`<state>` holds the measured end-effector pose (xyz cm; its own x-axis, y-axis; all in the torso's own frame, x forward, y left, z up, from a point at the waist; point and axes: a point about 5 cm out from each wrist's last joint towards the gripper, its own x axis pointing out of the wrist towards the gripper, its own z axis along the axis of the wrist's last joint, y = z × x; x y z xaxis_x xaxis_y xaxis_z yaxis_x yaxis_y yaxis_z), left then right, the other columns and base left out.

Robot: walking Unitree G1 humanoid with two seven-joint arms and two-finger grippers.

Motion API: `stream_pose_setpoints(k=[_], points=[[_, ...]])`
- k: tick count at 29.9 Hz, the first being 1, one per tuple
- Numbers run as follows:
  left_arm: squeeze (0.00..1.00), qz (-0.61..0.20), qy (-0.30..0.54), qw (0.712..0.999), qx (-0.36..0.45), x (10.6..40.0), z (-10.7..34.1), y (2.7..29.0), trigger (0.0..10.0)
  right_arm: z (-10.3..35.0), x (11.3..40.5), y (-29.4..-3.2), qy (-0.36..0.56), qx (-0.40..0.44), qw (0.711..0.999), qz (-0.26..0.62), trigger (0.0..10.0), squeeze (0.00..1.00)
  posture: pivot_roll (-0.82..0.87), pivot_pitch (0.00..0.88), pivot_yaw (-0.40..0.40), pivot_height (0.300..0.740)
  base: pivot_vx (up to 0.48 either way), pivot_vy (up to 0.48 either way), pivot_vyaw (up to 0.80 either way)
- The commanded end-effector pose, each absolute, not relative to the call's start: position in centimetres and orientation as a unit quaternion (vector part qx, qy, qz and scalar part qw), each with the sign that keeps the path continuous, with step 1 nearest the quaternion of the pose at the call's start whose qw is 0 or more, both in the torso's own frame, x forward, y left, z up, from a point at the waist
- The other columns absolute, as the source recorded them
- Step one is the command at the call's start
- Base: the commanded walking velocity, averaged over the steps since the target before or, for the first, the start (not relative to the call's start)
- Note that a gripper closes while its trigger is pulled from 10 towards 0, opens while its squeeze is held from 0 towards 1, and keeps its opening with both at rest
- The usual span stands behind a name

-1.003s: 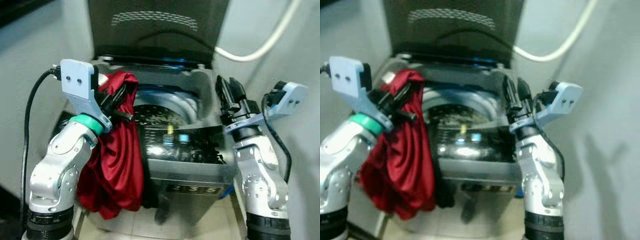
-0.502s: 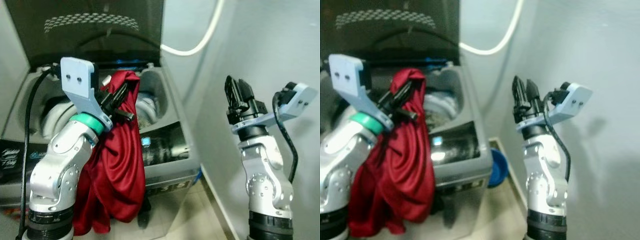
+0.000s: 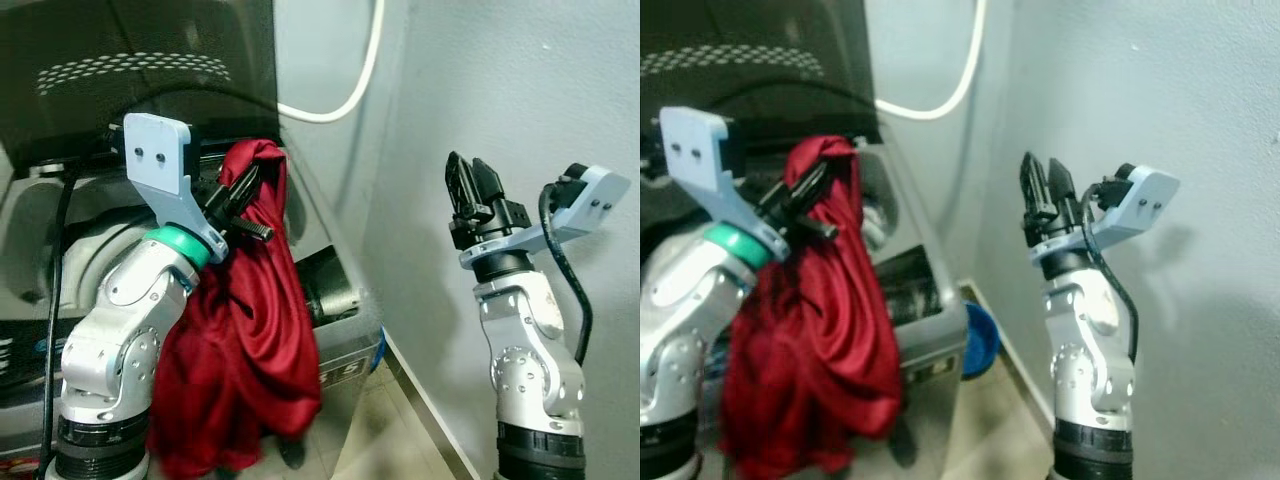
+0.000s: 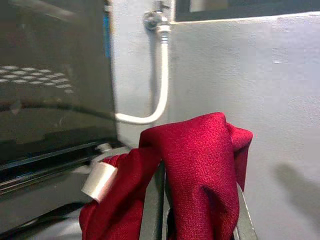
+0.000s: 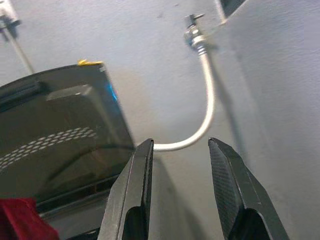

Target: Clothes washing

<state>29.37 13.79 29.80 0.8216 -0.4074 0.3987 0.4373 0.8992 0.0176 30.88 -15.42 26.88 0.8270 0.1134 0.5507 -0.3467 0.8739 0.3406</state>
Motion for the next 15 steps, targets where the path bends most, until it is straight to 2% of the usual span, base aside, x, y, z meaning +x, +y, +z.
stream_pose_setpoints(k=[1, 7, 13, 14, 15], points=[[0.0, -0.219, -0.205, 0.953, -0.035, 29.2, 30.0, 13.9, 10.0, 26.8, 30.8, -15.3, -0.265, 0.215, 0.931, 0.128, 10.0, 0.0, -0.04, 0.056, 0.034, 0.74, 0.0, 0.48, 0.0], [0.0, -0.214, -0.209, 0.954, -0.026, 29.3, 30.0, 14.0, 10.0, 26.9, 30.7, -15.0, -0.267, 0.202, 0.932, 0.138, 10.0, 0.0, -0.04, 0.054, 0.035, 0.74, 0.0, 0.0, 0.0], [0.0, -0.193, -0.249, 0.949, 0.016, 30.2, 31.3, 14.5, 10.0, 27.3, 30.6, -14.1, -0.273, 0.18, 0.929, 0.172, 10.0, 0.0, -0.03, 0.05, 0.029, 0.74, 0.0, 0.0, 0.0], [0.0, -0.159, -0.303, 0.935, 0.095, 31.6, 32.9, 14.1, 10.0, 28.2, 30.6, -12.9, -0.293, 0.146, 0.922, 0.205, 10.0, 0.0, -0.03, 0.056, 0.024, 0.74, 0.0, 0.0, 0.0], [0.0, -0.159, -0.303, 0.935, 0.095, 31.6, 32.9, 14.1, 10.0, 28.2, 30.6, -12.9, -0.293, 0.146, 0.922, 0.205, 10.0, 0.0, -0.03, 0.056, 0.024, 0.74, 0.0, 0.0, 0.0]])
